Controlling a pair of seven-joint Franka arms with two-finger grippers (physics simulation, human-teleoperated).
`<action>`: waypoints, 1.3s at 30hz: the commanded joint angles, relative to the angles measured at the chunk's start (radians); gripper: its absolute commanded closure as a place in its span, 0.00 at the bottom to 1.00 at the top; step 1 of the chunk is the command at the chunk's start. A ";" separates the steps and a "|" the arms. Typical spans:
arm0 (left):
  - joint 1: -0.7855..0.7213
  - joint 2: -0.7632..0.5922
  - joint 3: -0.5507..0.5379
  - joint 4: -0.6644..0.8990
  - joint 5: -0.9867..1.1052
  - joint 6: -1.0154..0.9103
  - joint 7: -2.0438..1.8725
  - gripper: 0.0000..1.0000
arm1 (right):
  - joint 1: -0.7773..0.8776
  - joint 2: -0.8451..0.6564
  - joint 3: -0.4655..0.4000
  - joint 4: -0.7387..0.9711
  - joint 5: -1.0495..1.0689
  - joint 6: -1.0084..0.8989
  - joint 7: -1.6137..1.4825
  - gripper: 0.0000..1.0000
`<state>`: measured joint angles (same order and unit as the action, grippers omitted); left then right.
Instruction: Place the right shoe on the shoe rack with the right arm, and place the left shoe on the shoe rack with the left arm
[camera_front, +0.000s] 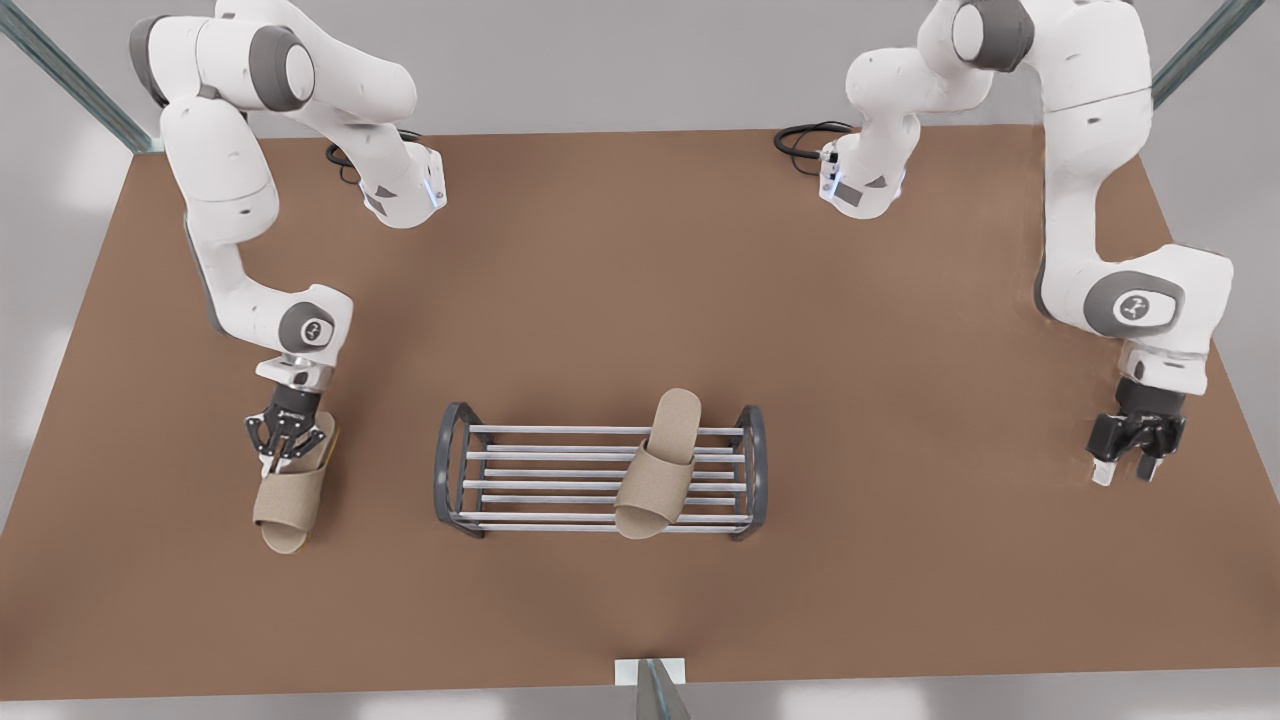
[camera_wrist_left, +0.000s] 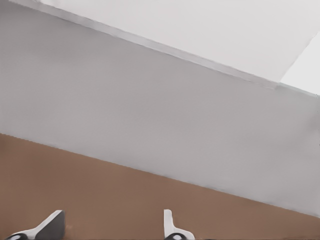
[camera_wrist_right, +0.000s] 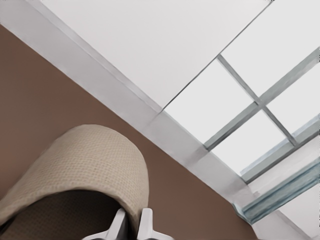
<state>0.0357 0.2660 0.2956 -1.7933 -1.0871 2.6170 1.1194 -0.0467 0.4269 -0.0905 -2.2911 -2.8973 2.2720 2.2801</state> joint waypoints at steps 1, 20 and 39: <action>-0.042 -0.068 0.028 0.104 0.868 -1.048 -0.937 0.00 | 0.008 -0.014 0.000 0.013 -0.784 0.021 -0.011 0.75; -0.085 -0.011 -0.296 0.181 1.101 -1.132 -1.033 0.00 | 0.536 -0.375 0.060 0.438 -0.500 1.247 0.107 0.76; -0.085 -0.024 -0.302 0.193 1.099 -1.163 -1.037 0.00 | 0.688 -0.139 -0.153 0.645 -0.462 1.245 0.104 0.78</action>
<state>-0.0492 0.2462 -0.0060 -1.5975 0.0117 1.4682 0.1953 0.6342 0.2806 -0.2329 -1.6544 -2.8973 3.5198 2.3616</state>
